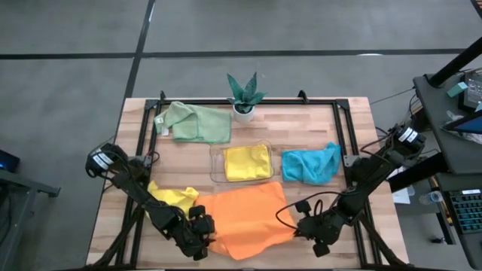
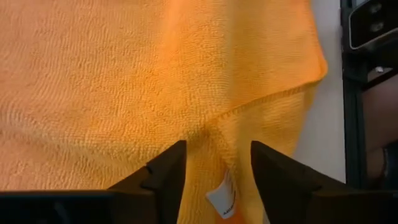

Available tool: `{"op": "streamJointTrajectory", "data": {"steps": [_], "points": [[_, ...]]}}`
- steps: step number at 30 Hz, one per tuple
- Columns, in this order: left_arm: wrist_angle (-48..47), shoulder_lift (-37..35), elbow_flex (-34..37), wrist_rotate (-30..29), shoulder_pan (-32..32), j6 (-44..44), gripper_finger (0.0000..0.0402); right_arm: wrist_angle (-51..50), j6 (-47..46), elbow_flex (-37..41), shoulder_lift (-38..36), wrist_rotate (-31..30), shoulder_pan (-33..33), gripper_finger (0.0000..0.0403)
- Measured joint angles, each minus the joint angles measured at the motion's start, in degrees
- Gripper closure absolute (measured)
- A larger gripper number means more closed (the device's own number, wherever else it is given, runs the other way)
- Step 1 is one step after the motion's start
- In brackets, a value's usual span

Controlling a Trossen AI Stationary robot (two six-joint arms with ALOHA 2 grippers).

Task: Fold microfiber towels
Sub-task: Fold the orange microfiber towel

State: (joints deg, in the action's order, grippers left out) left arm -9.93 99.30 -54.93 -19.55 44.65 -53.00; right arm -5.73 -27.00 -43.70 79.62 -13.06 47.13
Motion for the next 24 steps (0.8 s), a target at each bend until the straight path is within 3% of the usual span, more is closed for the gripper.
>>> {"op": "streamJointTrajectory", "data": {"steps": [6,24], "points": [[4.02,-0.06,-0.3,-0.33,0.04,3.8,0.0234,0.04,0.03,0.0,0.02,-0.9,0.0,0.0394],[3.47,2.69,-0.22,1.35,-0.01,2.64,0.0357,0.29,0.22,0.0,0.02,-2.68,-0.02,0.0394]]}}
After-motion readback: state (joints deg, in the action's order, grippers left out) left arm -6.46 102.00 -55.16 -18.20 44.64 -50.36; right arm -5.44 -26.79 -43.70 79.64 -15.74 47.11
